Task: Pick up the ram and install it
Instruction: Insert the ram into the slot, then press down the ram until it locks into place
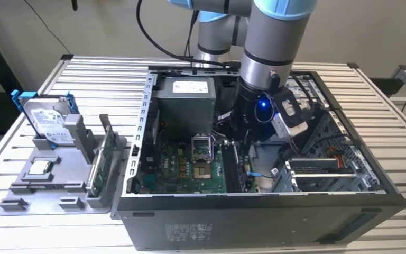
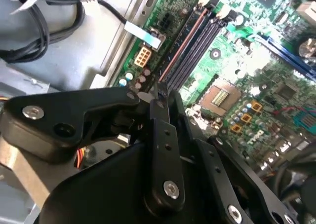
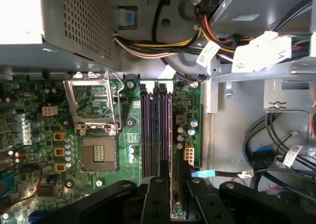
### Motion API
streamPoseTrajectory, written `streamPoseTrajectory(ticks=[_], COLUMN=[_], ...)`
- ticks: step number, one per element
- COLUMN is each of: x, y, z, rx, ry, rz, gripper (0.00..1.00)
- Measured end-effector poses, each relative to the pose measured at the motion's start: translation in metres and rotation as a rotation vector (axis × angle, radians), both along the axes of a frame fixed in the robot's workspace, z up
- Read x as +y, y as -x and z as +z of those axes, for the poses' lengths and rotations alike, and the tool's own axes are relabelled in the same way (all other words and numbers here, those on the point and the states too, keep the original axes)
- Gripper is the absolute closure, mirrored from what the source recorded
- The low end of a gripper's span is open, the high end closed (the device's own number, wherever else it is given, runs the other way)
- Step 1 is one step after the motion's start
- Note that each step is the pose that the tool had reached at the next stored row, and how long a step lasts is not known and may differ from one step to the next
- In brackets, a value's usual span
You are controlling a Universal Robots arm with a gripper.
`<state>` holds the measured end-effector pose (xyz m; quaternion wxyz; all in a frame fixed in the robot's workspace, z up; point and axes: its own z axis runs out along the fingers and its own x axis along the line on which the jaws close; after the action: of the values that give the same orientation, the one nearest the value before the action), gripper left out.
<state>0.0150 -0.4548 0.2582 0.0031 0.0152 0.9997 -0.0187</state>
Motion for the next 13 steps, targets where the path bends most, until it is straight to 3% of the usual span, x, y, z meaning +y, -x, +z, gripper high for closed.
streamPoseTrajectory(ticks=[2, 5, 13], x=[0.0000, 0.0000, 0.0000], y=[0.0000, 0.0000, 0.0000], z=[0.0000, 0.0002, 0.0006], rx=[0.0000, 0.0001, 0.0001], ry=[-0.0002, 0.0001, 0.0001], rz=[0.000, 0.000, 0.000], gripper=[0.78, 0.89, 0.89])
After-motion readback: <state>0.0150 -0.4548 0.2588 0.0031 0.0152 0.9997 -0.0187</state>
